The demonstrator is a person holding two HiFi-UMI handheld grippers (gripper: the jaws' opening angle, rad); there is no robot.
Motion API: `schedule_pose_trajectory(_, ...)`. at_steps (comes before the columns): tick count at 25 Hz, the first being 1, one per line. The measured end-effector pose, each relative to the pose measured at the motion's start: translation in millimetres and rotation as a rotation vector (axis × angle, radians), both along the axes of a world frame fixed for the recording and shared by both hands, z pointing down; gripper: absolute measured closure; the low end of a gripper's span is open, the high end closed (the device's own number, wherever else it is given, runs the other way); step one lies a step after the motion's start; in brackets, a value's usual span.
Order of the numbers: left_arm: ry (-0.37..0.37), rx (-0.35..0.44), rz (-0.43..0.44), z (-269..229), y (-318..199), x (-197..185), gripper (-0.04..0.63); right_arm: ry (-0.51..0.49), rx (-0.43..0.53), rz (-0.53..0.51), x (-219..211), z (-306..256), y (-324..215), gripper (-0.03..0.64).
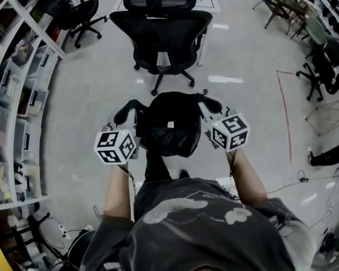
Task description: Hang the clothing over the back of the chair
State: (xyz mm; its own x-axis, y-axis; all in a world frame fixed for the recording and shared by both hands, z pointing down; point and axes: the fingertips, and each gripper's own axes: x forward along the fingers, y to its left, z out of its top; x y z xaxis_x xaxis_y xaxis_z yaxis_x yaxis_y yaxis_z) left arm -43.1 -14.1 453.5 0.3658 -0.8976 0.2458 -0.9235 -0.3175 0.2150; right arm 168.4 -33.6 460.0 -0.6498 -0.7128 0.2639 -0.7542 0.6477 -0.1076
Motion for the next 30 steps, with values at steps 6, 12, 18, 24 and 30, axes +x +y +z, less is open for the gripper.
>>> schedule_pose_trajectory(6, 0.008, 0.01, 0.007, 1, -69, -33, 0.592, 0.021, 0.005, -0.024, -44, 0, -63, 0.62)
schedule_pose_trajectory(12, 0.011, 0.025, 0.008, -7, -141, -85, 0.592, 0.042, 0.03, -0.057, -109, -9, -132, 0.62)
schedule_pose_trajectory(18, 0.016, 0.043, 0.004, -20, -201, -139, 0.592, 0.061, 0.06, -0.101, -177, -24, -192, 0.62)
schedule_pose_trajectory(24, 0.01, 0.084, -0.011, -39, -249, -196, 0.592, 0.071, 0.099, -0.156, -250, -40, -246, 0.62)
schedule_pose_trajectory(30, 0.047, 0.143, -0.072, -61, -291, -262, 0.592, 0.068, 0.172, -0.184, -321, -67, -299, 0.62)
